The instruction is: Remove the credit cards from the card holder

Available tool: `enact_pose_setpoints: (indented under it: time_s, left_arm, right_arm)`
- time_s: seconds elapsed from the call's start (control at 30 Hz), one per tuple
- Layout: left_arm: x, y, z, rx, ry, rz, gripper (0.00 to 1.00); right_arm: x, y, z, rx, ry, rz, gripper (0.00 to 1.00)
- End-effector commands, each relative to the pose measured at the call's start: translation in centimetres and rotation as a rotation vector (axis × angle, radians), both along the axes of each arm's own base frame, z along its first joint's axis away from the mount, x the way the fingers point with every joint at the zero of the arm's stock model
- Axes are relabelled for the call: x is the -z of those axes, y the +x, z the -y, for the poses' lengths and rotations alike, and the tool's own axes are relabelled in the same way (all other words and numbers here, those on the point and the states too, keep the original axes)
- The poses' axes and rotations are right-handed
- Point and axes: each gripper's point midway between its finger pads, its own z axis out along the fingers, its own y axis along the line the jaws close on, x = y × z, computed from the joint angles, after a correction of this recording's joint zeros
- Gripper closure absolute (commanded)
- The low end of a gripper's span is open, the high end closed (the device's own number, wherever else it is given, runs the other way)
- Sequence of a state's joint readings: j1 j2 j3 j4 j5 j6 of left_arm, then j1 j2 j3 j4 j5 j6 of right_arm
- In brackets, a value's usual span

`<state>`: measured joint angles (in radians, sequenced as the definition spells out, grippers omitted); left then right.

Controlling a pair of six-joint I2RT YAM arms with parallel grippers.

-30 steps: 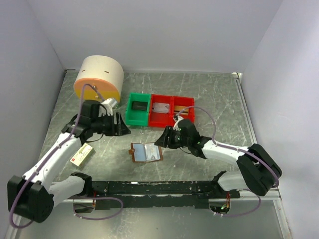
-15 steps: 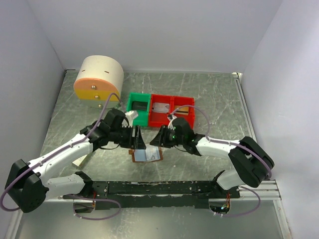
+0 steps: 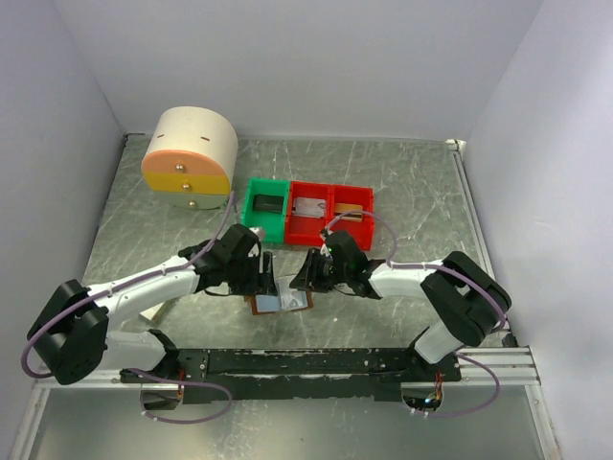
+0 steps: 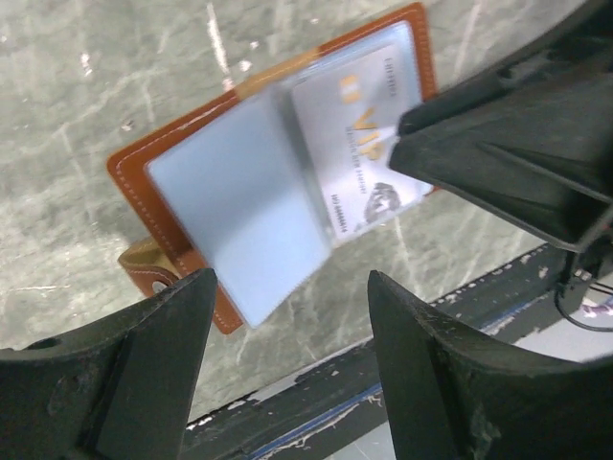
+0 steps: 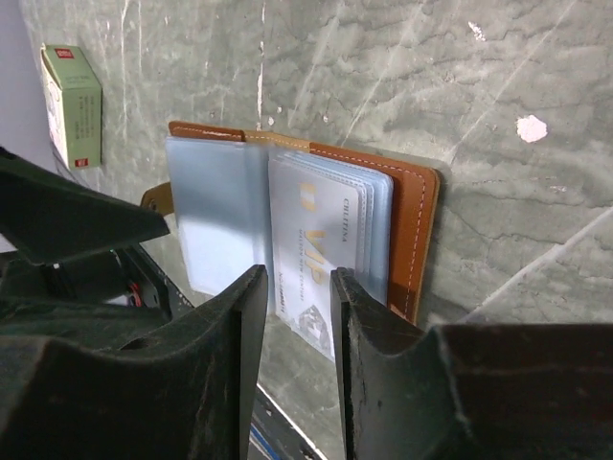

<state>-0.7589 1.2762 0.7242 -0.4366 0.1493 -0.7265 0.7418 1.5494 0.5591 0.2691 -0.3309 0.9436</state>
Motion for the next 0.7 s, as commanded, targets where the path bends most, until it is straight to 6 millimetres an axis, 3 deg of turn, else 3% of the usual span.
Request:
enact_pose_setpoints:
  time_s: [0.0, 0.3, 0.5, 0.57, 0.67]
  left_arm:
    - [1.8, 0.4, -1.0, -0.059, 0.055, 0.011, 0.25]
    - [3.3, 0.1, -1.4, -0.092, 0.066, -0.006, 0.28]
    - [3.1, 0.3, -0.2, -0.088, 0.008, -0.006, 0.43]
    - [2.8, 0.6, -0.3, -0.099, 0.017, 0.002, 0.43]
    - [2.7, 0.9, -1.2, -0.122, 0.063, 0.011, 0.35]
  right_arm:
    - [1.8, -1.3, 0.8, 0.001, -0.03, -0.05, 0.66]
    - [2.6, -1.6, 0.9, -0.003, -0.039, -0.071, 0.66]
    - [2.7, -1.6, 0.7, -0.009, -0.037, -0.077, 0.67]
    - [2.8, -1.7, 0.8, -0.007, -0.041, -0.08, 0.67]
    - [2.9, -1.8, 0.9, -0.005, -0.044, -0.083, 0.67]
